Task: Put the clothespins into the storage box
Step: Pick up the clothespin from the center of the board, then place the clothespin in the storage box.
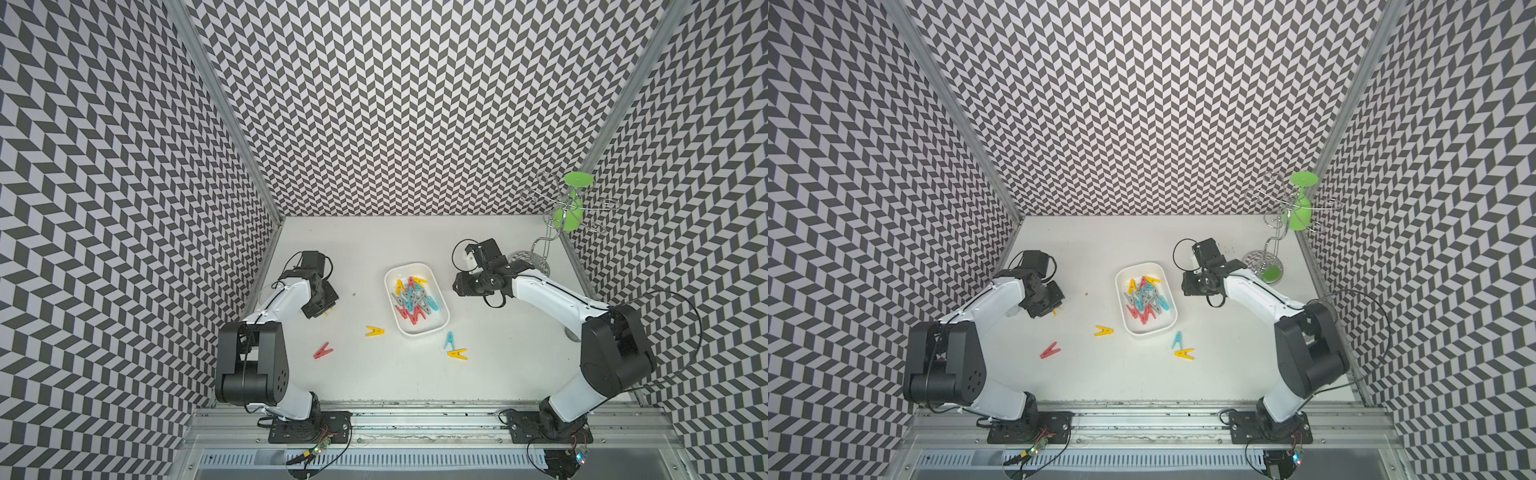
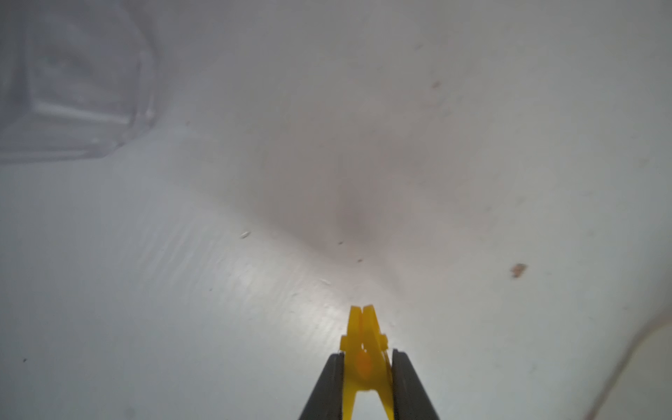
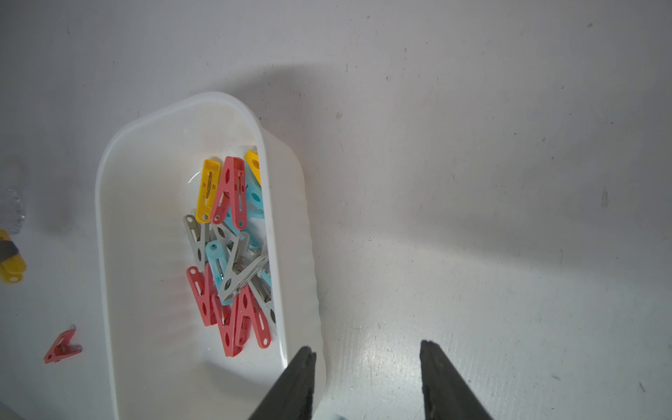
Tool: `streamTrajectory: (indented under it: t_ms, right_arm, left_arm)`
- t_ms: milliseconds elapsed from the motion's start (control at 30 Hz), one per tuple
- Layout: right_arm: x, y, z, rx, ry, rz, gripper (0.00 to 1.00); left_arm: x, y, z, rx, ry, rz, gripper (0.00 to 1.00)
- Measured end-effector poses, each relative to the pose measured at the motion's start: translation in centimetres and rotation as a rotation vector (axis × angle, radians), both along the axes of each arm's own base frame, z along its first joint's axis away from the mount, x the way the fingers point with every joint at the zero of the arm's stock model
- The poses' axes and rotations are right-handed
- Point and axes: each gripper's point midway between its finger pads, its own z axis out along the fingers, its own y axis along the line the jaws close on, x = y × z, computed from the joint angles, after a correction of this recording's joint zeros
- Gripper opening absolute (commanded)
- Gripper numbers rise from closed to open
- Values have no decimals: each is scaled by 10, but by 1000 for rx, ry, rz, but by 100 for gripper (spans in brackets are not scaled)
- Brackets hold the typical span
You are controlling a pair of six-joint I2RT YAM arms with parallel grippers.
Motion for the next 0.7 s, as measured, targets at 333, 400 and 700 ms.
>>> streamTrajectory:
  t_ms: [333,400,700]
  right_arm:
    - [4,-3,-6,-24,4,-12,50]
    - [4,-4,-6,-27,4,-15,50]
    - [6,-7,-8,-36,7,-24,50]
  left_arm:
    - [60,-151,63,-39,-169,-352,25]
    - [57,-175,59,-32,-157,-420,25]
    - [53,-204,5,59,-36,-546,26]
